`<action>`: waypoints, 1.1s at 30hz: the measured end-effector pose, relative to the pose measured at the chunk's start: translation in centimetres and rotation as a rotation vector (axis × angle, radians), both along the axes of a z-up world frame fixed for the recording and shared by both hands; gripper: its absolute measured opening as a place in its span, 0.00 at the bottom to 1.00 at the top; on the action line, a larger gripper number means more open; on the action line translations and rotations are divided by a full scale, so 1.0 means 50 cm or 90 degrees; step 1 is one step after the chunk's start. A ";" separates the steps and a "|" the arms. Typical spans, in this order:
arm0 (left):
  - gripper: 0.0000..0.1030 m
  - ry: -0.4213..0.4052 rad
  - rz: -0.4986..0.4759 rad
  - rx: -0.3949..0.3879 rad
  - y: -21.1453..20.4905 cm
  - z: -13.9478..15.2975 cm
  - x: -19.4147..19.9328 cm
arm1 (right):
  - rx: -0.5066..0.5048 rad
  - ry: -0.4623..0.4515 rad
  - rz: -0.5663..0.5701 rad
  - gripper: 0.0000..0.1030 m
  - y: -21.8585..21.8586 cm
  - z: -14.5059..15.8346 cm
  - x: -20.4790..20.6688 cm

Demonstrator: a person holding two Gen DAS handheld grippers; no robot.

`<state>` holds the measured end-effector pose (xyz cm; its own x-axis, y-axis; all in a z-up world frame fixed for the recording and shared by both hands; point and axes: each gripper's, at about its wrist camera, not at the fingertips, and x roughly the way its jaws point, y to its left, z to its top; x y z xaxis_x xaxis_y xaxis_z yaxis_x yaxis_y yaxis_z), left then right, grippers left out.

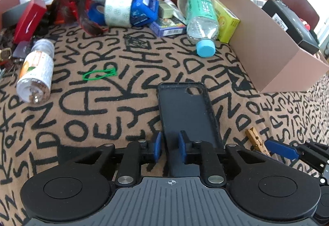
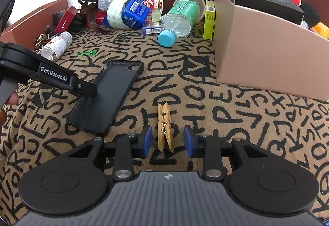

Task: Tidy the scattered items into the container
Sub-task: 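Grasp the black phone case with the left gripper, then carry the phone case with the left gripper while the right carries the clothespin to the box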

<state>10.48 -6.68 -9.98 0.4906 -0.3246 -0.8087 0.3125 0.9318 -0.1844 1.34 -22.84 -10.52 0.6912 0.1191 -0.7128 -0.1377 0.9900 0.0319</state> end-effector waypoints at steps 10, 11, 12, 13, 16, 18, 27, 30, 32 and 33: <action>0.27 -0.001 -0.013 0.016 -0.016 0.001 -0.003 | -0.017 -0.005 0.018 0.29 0.013 -0.005 0.000; 0.12 -0.006 -0.015 0.024 -0.019 0.002 -0.005 | -0.016 -0.006 0.017 0.29 0.013 -0.006 0.001; 0.10 -0.006 -0.018 0.027 -0.020 0.003 -0.007 | -0.017 -0.009 0.016 0.27 0.014 -0.007 0.003; 0.05 -0.002 -0.019 0.024 -0.018 0.005 -0.008 | -0.015 -0.010 0.014 0.24 0.013 -0.008 0.004; 0.00 0.007 -0.014 0.015 -0.011 0.010 -0.016 | -0.004 -0.010 0.007 0.13 0.009 -0.006 0.002; 0.00 0.008 -0.011 0.013 -0.008 0.013 -0.026 | 0.008 -0.008 0.006 0.13 0.005 -0.004 -0.004; 0.00 -0.013 -0.018 -0.012 -0.009 0.052 -0.077 | 0.050 -0.009 -0.011 0.13 -0.021 0.007 -0.049; 0.00 -0.021 -0.023 -0.021 -0.012 0.070 -0.088 | 0.052 -0.018 -0.014 0.13 -0.028 0.014 -0.060; 0.00 -0.033 -0.026 -0.018 -0.016 0.082 -0.096 | 0.053 -0.026 -0.015 0.13 -0.031 0.021 -0.068; 0.00 -0.039 -0.028 -0.018 -0.019 0.089 -0.100 | 0.054 -0.030 -0.016 0.13 -0.033 0.024 -0.072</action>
<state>5.47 -7.64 -5.53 0.5232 -0.3693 -0.7680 0.3642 0.9117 -0.1903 -2.26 -24.48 -9.31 0.7274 0.1602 -0.6673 -0.1165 0.9871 0.1099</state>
